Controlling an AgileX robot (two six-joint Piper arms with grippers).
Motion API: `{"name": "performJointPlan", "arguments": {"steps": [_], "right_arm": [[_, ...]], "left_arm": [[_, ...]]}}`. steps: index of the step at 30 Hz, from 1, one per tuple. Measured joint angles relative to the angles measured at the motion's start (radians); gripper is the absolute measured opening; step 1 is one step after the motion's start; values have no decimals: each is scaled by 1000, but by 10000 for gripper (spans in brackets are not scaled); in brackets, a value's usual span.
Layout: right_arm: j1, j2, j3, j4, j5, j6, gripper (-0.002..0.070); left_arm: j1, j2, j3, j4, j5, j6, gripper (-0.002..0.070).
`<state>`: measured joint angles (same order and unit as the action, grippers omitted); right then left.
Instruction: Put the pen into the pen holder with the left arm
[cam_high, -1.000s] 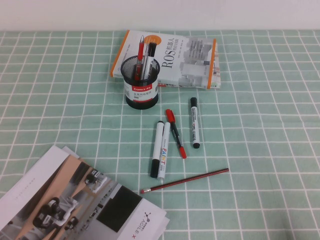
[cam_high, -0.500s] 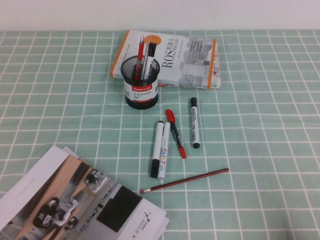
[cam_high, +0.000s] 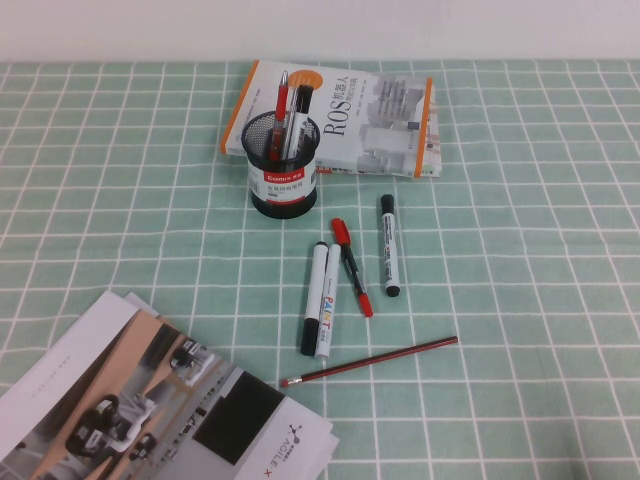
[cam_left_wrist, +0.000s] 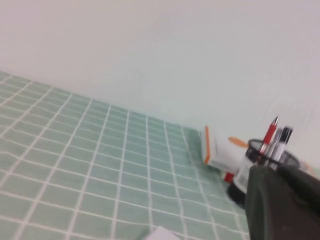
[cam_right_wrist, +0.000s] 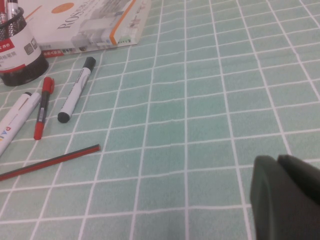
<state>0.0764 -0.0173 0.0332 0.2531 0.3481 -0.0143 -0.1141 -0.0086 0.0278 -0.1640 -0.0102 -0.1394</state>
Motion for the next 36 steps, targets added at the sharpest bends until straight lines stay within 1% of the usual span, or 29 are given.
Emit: {"name": "performJointPlan", "arguments": {"steps": [2, 3, 6, 12, 15, 18, 20, 24, 28, 33, 36], "right_arm": [[0, 0, 0, 0, 0, 0, -20], [0, 0, 0, 0, 0, 0, -20], [0, 0, 0, 0, 0, 0, -20], [0, 0, 0, 0, 0, 0, -20], [0, 0, 0, 0, 0, 0, -20], [0, 0, 0, 0, 0, 0, -20], [0, 0, 0, 0, 0, 0, -20], [0, 0, 0, 0, 0, 0, -20], [0, 0, 0, 0, 0, 0, -20], [0, 0, 0, 0, 0, 0, -20], [0, 0, 0, 0, 0, 0, -20]], "left_arm": [[0, 0, -2, -13, 3, -37, -3], [0, 2, -14, -22, 40, -58, -3], [0, 77, -102, -32, 217, -96, -3], [0, 362, -382, -32, 513, -92, -3], [0, 526, -521, -58, 640, -3, -3], [0, 703, -643, -118, 720, 120, -3], [0, 818, -709, -149, 751, 200, -3], [-13, 1011, -784, -162, 754, 276, -3], [-103, 1192, -849, -162, 725, 297, -3], [-243, 1386, -981, -162, 708, 274, -3], [-309, 1507, -1082, -162, 708, 254, -3]]}}
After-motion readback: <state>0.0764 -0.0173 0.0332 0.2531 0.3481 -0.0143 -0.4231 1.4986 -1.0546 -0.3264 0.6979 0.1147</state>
